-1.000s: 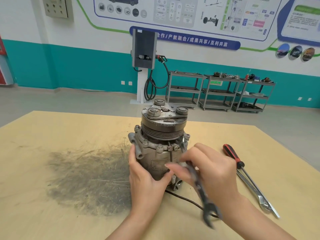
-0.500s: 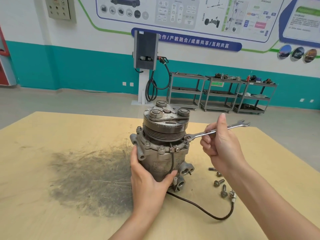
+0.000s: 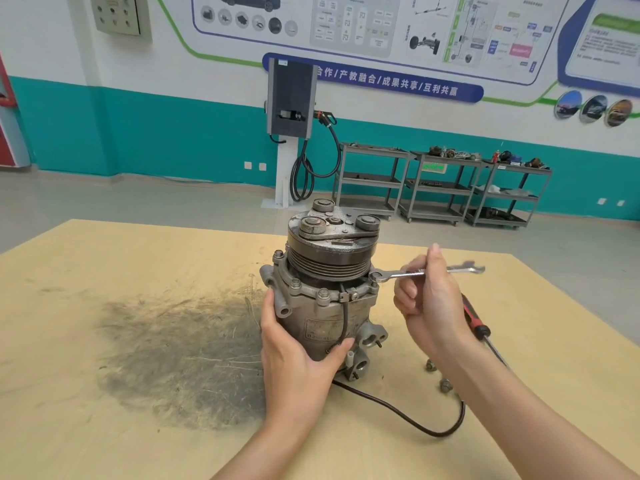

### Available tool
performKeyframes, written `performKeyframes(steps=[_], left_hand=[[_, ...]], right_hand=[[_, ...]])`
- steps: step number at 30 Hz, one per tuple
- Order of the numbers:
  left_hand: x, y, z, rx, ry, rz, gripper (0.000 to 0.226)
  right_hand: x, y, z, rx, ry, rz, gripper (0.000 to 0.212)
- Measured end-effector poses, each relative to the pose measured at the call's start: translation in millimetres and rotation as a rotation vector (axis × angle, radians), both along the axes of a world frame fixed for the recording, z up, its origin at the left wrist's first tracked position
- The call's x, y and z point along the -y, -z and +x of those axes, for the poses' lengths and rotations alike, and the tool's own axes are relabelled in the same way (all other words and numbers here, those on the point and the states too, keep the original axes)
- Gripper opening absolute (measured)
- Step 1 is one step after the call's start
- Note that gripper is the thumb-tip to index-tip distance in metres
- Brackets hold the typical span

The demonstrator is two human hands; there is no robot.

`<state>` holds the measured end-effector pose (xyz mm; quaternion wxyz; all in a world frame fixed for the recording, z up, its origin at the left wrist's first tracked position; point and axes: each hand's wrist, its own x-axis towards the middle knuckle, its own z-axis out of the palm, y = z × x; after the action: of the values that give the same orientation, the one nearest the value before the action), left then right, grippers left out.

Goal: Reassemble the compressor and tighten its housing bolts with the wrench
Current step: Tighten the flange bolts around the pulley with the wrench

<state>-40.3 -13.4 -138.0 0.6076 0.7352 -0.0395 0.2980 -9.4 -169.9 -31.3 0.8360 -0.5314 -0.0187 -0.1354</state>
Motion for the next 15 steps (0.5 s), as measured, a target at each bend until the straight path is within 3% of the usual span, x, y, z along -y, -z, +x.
performKeyframes(steps=[5, 7, 9, 12, 15], left_hand=[[1.2, 0.5, 0.7, -0.005, -0.011, 0.008, 0.125], [1.3, 0.7, 0.9, -0.005, -0.012, -0.001, 0.124], [1.2, 0.4, 0.5, 0.0, -0.014, -0.004, 0.122], [1.0, 0.5, -0.1, 0.006, -0.023, 0.0, 0.121], [0.6, 0.2, -0.3, 0.004, -0.027, 0.008, 0.122]], right_hand=[[-15.5, 13.3, -21.6, 0.269, 0.312, -0.161, 0.053], [-22.0, 15.1, -34.3, 0.459, 0.39, -0.35, 0.042], [-27.2, 16.4, -44.5, 0.666, 0.437, -0.657, 0.047], [-26.3, 8.4, -52.2, 0.826, 0.591, -1.108, 0.048], [-22.2, 2.4, -58.9, 0.804, 0.588, -1.204, 0.053]])
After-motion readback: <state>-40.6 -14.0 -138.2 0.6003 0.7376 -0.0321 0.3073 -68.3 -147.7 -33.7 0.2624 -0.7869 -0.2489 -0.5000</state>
